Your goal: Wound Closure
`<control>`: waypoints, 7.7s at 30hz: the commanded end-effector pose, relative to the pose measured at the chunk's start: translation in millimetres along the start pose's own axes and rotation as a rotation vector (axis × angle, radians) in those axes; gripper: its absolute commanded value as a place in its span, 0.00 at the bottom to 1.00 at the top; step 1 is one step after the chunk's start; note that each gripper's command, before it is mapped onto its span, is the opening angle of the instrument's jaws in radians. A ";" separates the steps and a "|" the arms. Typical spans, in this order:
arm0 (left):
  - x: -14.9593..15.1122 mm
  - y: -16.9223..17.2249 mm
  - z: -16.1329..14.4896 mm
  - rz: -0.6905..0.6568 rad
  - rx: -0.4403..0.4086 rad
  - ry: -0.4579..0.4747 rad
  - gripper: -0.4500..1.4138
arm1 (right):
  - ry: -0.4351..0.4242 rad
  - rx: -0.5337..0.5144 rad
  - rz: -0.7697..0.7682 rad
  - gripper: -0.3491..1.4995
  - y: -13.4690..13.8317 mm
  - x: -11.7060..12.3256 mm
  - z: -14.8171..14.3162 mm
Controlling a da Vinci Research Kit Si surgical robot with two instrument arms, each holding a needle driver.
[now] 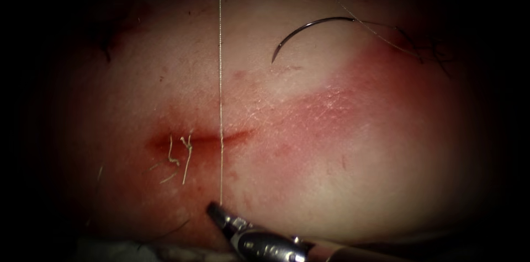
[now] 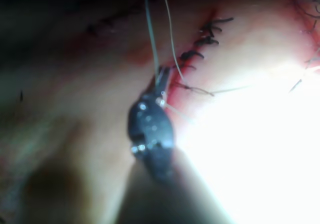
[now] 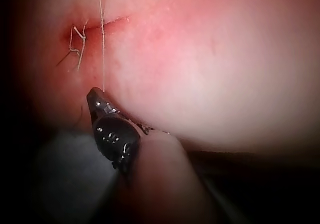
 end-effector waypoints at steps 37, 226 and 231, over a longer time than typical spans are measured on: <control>6.4 35.1 -14.2 -0.065 -0.110 0.070 0.00 | -0.076 0.499 0.054 0.89 16.4 8.4 16.2; -2.8 52.0 -16.2 -0.319 -0.330 0.206 0.00 | -0.261 0.474 -0.065 0.98 27.5 13.9 4.4; 0.6 51.6 -15.7 -0.312 -0.336 0.221 0.00 | -0.137 0.416 0.012 0.98 24.3 13.8 4.5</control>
